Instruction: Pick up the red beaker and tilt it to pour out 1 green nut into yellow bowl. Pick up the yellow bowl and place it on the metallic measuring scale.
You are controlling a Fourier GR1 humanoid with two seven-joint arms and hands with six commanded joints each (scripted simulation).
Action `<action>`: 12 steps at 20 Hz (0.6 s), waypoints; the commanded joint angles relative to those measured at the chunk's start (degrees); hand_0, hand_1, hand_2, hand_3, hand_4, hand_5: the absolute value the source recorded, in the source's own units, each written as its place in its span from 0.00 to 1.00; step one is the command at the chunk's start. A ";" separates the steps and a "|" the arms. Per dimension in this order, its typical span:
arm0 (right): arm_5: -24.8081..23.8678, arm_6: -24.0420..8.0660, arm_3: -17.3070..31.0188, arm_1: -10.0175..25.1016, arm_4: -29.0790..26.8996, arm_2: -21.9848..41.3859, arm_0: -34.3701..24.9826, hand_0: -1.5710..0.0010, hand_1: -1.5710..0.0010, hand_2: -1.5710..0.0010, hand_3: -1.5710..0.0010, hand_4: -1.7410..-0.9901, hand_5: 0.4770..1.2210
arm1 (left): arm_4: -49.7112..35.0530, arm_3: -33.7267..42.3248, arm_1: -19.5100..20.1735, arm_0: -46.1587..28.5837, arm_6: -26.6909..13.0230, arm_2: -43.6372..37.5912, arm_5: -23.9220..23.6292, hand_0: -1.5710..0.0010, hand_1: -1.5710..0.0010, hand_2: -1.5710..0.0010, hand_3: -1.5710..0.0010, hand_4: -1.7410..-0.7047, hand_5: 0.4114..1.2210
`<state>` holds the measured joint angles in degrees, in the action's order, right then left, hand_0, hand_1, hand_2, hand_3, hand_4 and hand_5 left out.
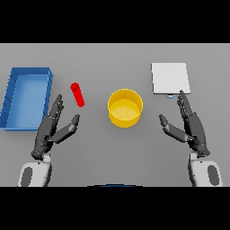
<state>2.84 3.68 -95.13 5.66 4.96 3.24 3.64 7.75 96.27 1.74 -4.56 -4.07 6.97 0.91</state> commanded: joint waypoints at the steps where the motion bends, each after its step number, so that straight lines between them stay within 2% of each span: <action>1: 0.19 0.27 0.26 0.40 0.11 -0.15 -0.34 1.00 1.00 1.00 1.00 0.60 0.20 | 0.65 -1.91 -0.27 1.91 -0.29 -0.29 -0.67 1.00 1.00 1.00 1.00 0.53 0.31; 10: 0.15 1.38 0.74 0.46 0.06 -0.65 -0.35 1.00 1.00 1.00 1.00 0.59 0.19 | 1.44 -20.82 -0.64 16.83 4.76 -5.30 -3.56 1.00 1.00 1.00 1.00 0.50 0.29; 12: 0.25 0.15 0.76 0.89 -0.14 -0.93 -1.20 1.00 1.00 1.00 1.00 0.59 0.20 | 1.38 -24.59 -1.24 19.39 6.08 -6.11 -4.18 1.00 1.00 1.00 1.00 0.50 0.28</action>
<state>3.07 3.78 -94.38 6.55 4.82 2.31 2.42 9.13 71.68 0.47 14.86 1.79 0.87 -3.26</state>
